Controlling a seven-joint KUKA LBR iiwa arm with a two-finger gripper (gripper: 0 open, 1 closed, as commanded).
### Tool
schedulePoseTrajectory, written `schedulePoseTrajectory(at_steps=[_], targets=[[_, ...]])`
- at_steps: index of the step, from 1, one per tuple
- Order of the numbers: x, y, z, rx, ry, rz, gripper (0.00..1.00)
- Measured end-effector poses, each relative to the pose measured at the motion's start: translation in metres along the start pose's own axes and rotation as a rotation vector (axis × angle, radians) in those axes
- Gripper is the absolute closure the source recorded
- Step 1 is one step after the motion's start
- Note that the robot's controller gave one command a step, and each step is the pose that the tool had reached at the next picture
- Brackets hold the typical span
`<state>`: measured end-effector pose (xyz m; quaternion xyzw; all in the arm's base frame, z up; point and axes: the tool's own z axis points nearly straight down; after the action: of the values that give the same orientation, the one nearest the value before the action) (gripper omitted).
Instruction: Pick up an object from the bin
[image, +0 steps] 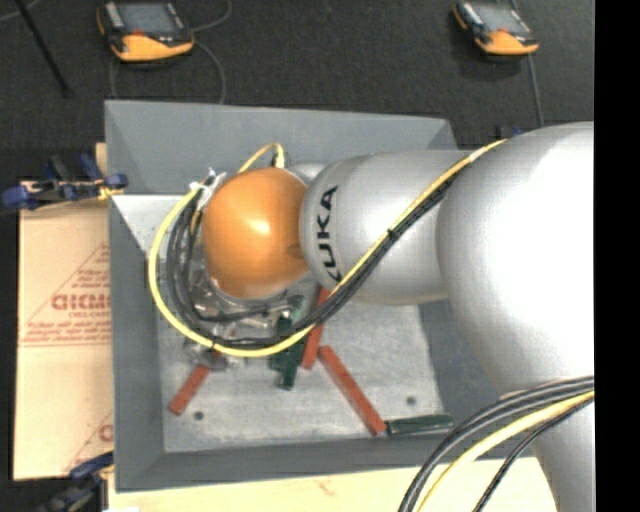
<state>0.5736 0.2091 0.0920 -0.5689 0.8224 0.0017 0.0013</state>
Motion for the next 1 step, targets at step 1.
schedulePoseTrajectory(at_steps=[1], targets=[[-0.0001, 0.0001, 0.0000, -0.001, 0.000, 0.001, 0.00]])
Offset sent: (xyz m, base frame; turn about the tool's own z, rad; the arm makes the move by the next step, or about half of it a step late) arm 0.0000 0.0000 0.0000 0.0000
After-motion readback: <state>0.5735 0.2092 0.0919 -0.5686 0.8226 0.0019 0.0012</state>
